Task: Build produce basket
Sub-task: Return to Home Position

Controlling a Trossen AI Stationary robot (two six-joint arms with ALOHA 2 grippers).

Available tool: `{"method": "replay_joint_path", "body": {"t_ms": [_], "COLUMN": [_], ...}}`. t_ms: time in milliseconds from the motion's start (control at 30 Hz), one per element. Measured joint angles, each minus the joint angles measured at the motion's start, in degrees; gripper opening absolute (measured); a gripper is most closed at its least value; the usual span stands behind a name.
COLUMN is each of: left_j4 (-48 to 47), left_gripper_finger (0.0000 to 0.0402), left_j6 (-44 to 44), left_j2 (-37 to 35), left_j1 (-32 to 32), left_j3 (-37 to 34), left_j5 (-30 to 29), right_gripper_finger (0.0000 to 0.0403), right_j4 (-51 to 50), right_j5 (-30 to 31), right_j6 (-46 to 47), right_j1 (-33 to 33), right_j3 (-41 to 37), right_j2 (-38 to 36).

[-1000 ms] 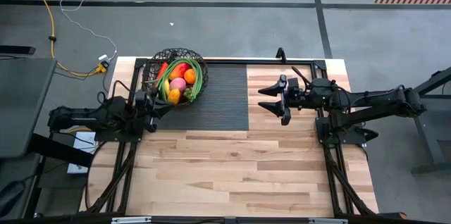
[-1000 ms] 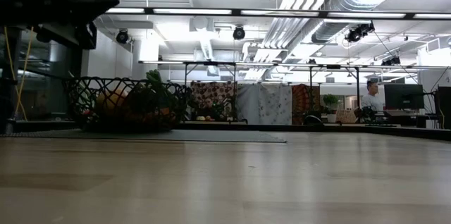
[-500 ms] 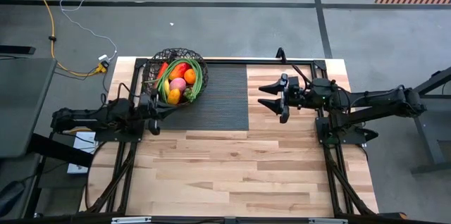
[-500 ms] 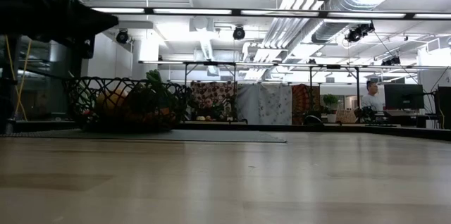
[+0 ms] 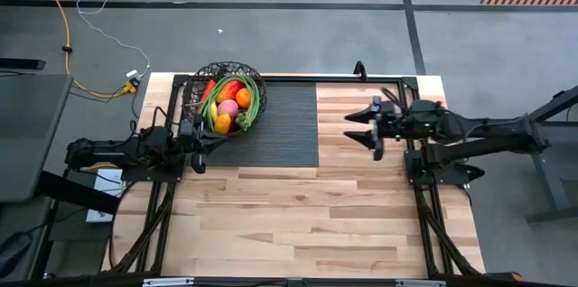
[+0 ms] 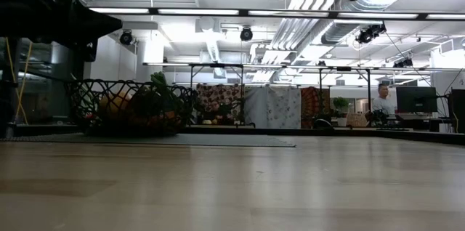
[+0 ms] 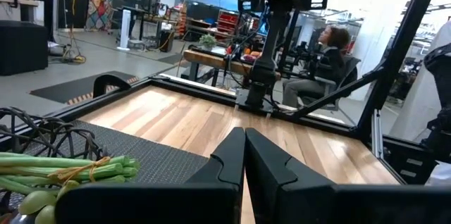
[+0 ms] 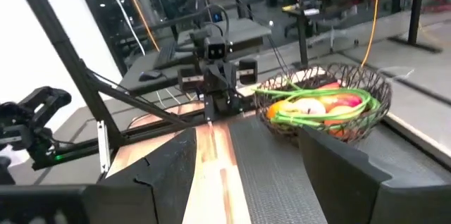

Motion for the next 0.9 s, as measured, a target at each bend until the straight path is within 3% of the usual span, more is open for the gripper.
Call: {"method": "replay_joint_path", "body": {"t_ms": [333, 633, 767, 900], "left_j4": [0.0, 0.0, 0.0, 0.0], "left_gripper_finger": [0.0001, 0.0001, 0.0001, 0.0001], "left_j6": [0.0, 0.0, 0.0, 0.0], "left_j2": [0.0, 0.0, 0.0, 0.0], "left_j1": [0.0, 0.0, 0.0, 0.0], "left_j3": [0.0, 0.0, 0.0, 0.0], "left_j5": [0.0, 0.0, 0.0, 0.1], "right_gripper_finger": [0.0243, 0.0243, 0.0243, 0.0243], "right_j4": [-10.8, -10.7, -4.1, 6.6], "right_j5": [0.7, -1.2, -4.0, -0.4], "right_j6": [-3.2, -5.9, -1.8, -1.5], "right_j1": [0.0, 0.0, 0.0, 0.0], "right_j3": [0.0, -0.4, -7.3, -17.3], "right_j2": [-20.1, -24.5, -26.3, -29.8]}}
